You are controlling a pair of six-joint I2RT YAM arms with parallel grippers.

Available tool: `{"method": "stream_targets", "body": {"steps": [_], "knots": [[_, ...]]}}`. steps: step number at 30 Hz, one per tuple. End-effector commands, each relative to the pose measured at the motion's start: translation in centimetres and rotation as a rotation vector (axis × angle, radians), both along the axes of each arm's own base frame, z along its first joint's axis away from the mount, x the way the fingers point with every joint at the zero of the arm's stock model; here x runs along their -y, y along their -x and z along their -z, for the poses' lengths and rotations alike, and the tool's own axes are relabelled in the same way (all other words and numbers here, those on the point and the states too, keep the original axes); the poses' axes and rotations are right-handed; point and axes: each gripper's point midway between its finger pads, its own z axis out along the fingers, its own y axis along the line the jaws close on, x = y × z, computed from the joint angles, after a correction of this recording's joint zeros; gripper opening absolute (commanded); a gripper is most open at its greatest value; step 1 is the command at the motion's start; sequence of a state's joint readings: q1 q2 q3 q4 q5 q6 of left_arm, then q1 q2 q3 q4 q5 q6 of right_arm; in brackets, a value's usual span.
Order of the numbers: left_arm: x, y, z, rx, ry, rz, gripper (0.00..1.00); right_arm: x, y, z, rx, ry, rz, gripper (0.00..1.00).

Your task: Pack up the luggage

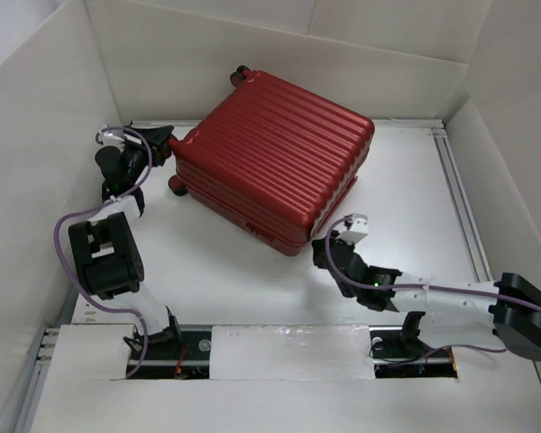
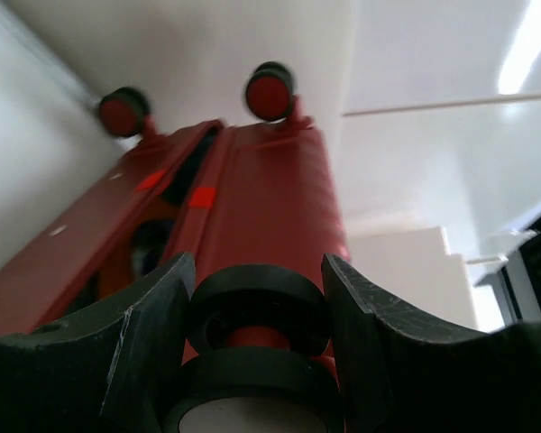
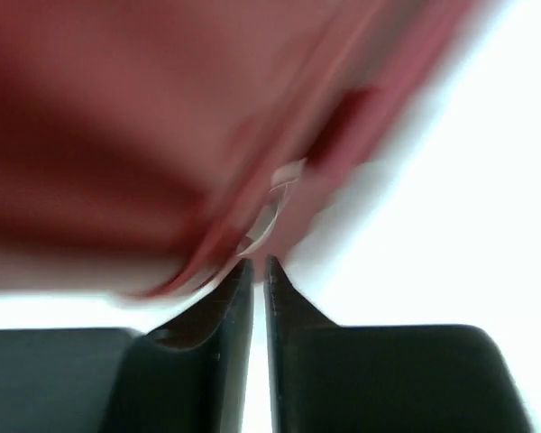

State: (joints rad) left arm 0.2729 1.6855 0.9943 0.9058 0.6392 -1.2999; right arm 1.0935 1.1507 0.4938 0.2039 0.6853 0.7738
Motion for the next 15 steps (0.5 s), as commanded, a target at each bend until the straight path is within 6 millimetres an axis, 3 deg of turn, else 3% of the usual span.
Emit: {"method": "stream_targets", "body": {"steps": [1, 4, 5, 7, 10, 11, 15], "knots": [[-1.0, 1.1, -0.9, 0.077, -0.091, -0.020, 0.00, 7.0, -2.6, -3.4, 0.140, -0.133, 0.436, 0.13], [-1.8, 1.3, -1.0, 0.098, -0.008, -0.012, 0.00, 8.8, -2.1, -4.4, 0.168, -0.170, 0.479, 0.04], [-1.6, 1.6, -1.7, 0.126, -0.004, 0.003, 0.00, 9.3, -1.9, -5.9, 0.182, -0.226, 0.482, 0.02], [-0.9, 1.7, -3.6, 0.160, 0.004, 0.027, 0.00, 10.2, -1.4, -6.5, 0.197, -0.239, 0.477, 0.00], [0.8, 3.2, -8.3, 0.257, 0.014, 0.082, 0.00, 10.0, -1.0, -7.8, 0.224, -0.191, 0.370, 0.19], [1.8, 4.2, -10.9, 0.311, 0.013, 0.111, 0.00, 9.9, -1.0, -8.4, 0.240, -0.158, 0.336, 0.31], [2.0, 5.0, -13.5, 0.348, -0.032, 0.104, 0.00, 6.7, -0.3, -8.0, 0.230, -0.060, 0.125, 0.58]]}}
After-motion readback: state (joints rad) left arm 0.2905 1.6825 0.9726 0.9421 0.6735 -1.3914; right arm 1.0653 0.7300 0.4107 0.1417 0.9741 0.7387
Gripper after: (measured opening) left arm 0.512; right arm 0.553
